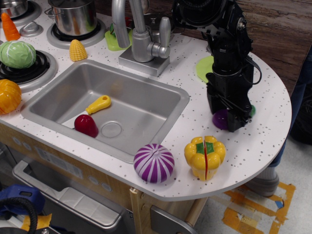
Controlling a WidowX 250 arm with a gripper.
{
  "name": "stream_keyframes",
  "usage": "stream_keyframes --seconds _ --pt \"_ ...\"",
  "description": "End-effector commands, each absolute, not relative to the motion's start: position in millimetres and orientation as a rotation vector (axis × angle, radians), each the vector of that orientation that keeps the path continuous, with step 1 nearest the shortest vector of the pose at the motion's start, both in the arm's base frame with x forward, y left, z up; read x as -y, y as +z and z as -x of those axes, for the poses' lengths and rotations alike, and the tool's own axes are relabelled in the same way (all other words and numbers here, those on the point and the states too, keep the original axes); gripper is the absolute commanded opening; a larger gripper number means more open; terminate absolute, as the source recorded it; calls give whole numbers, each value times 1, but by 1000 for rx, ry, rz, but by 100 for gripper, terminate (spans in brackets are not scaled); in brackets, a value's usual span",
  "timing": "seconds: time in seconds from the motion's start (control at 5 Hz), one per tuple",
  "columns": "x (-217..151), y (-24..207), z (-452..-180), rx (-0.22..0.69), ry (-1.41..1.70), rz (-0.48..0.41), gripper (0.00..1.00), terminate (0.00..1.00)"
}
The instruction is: Put eggplant on plate
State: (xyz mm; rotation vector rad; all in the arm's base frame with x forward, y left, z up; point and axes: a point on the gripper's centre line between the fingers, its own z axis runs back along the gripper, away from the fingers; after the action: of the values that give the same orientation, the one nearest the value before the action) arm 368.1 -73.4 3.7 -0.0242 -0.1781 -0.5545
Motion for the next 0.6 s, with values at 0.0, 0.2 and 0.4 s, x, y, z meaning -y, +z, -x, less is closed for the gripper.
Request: stream_keyframes --seconds 0.0,0.2,0.4 --pt "66 56 -393 346 -583 -94 0 0" --pt "48 65 -418 395 -634 -158 0 0" --pt "32 68 -441 422 -674 -191 0 0"
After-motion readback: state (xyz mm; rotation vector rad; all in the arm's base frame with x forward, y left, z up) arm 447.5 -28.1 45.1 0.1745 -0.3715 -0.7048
